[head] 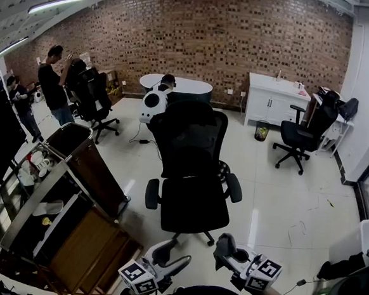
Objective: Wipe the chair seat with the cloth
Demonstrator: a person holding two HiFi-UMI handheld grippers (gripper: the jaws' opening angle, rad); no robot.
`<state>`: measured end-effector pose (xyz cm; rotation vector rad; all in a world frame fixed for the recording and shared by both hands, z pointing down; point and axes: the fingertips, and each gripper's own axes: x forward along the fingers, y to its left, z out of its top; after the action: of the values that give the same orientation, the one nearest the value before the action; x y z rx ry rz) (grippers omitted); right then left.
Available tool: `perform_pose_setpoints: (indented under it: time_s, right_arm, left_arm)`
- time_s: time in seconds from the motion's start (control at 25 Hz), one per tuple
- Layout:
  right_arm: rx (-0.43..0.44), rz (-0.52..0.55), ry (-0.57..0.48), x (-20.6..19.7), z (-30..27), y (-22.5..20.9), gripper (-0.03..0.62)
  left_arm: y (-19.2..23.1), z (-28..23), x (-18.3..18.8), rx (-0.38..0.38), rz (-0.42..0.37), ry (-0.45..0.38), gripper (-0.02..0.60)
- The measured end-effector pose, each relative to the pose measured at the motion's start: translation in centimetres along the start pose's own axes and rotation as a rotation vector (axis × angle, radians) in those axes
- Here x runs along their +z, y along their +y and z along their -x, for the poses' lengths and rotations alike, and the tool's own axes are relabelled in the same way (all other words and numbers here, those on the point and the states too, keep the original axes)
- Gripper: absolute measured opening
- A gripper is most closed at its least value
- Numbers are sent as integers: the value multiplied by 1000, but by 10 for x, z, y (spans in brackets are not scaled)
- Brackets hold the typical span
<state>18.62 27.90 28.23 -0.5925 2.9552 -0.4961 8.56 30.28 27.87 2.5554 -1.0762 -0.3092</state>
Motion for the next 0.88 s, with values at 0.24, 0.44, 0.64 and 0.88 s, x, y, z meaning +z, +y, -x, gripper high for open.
perform_pose_setpoints:
  time_s: [0.24, 0.44, 0.64, 0.88]
  right_arm:
    - [5, 8, -2, 1, 0, -5, 29]
    - [14, 4, -6, 0, 7, -9, 29]
    - [15, -8, 4, -4, 19, -19, 29]
    - [2, -32, 17, -14, 23, -39, 29]
  left_arm:
    - [5, -2, 0, 8, -6, -12, 341]
    - [4, -8, -4, 24, -10, -13, 341]
    - [-1, -20, -12, 36, -6, -13, 341]
    - [5, -27, -25, 54, 7, -1, 341]
